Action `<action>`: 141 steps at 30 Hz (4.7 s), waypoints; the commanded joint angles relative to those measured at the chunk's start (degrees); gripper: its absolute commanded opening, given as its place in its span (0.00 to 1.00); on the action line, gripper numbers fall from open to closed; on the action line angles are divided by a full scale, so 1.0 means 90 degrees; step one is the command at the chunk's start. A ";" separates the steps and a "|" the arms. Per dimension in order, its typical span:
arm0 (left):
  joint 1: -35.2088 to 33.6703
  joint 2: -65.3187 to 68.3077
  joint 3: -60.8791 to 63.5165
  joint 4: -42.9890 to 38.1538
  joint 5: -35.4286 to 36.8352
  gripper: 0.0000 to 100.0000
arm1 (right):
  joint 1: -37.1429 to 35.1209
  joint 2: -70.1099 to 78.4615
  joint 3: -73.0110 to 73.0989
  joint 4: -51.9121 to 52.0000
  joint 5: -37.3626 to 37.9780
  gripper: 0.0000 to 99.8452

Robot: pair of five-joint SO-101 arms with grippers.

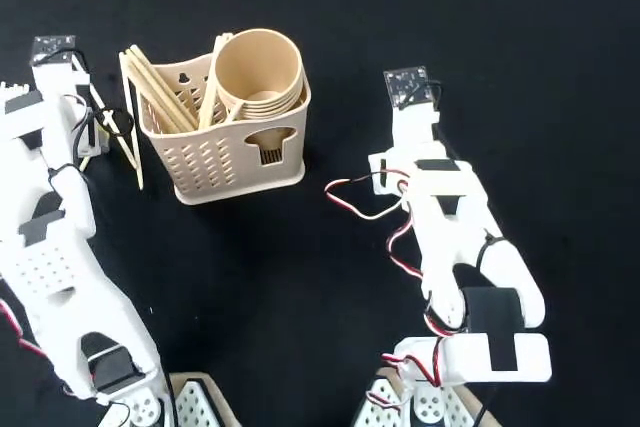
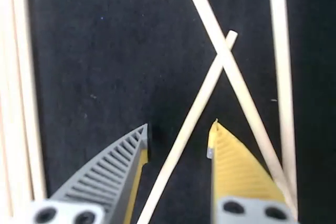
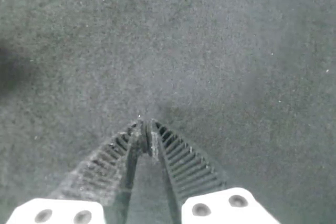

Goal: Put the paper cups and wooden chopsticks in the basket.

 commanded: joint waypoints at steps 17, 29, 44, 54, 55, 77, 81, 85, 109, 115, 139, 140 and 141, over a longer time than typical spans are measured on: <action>-0.0308 0.0694 -0.1773 0.1436 0.0059 0.03 | -0.0098 -0.0024 -0.0317 0.0020 0.0059 0.01; -0.0317 0.0694 -0.6051 0.4943 0.0274 0.03 | -0.0098 -0.0024 -0.0317 0.0020 0.0059 0.01; -0.0718 -0.3126 -0.3639 0.4913 0.2237 0.03 | -0.0098 -0.0024 -0.0317 0.0020 0.0059 0.01; -0.0611 -0.6691 -0.0425 0.2989 0.2676 0.03 | -0.0098 -0.0015 -0.0259 0.0020 0.0059 0.01; -0.0620 -0.6994 -0.0220 0.2735 0.2862 0.03 | -0.0098 -0.0015 -0.0249 0.0020 0.0059 0.01; 0.1968 -0.9758 0.6833 -0.6554 0.4239 0.03 | -0.0107 -0.0024 -0.0288 0.0010 0.0059 0.01; 0.2154 -0.9768 0.7155 -0.6261 0.4210 0.03 | -0.0147 -0.0024 -0.0337 0.0010 0.0059 0.01; 0.2173 -0.9768 0.7116 -0.5470 0.4308 0.13 | -0.0225 -0.0024 -0.0337 0.0010 0.0059 0.01; 0.0112 -0.5763 0.1490 0.1026 0.4474 0.20 | -0.0215 -0.0024 -0.0327 0.0029 0.0059 0.01; 0.0142 -0.3243 0.0024 0.1065 0.4474 0.20 | -0.0225 -0.0024 -0.0327 0.0029 0.0059 0.01; 0.0249 0.3399 -0.6383 0.1504 0.4523 0.19 | -0.0234 -0.0024 -0.0327 0.0020 0.0313 0.01; 0.0220 0.3595 -0.6559 0.1504 0.4532 0.19 | -0.0234 -0.0024 -0.0327 0.0020 0.0313 0.01; 0.0210 0.3770 -0.6667 0.1514 0.4542 0.19 | -0.0234 -0.0024 -0.0317 0.0020 0.0313 0.01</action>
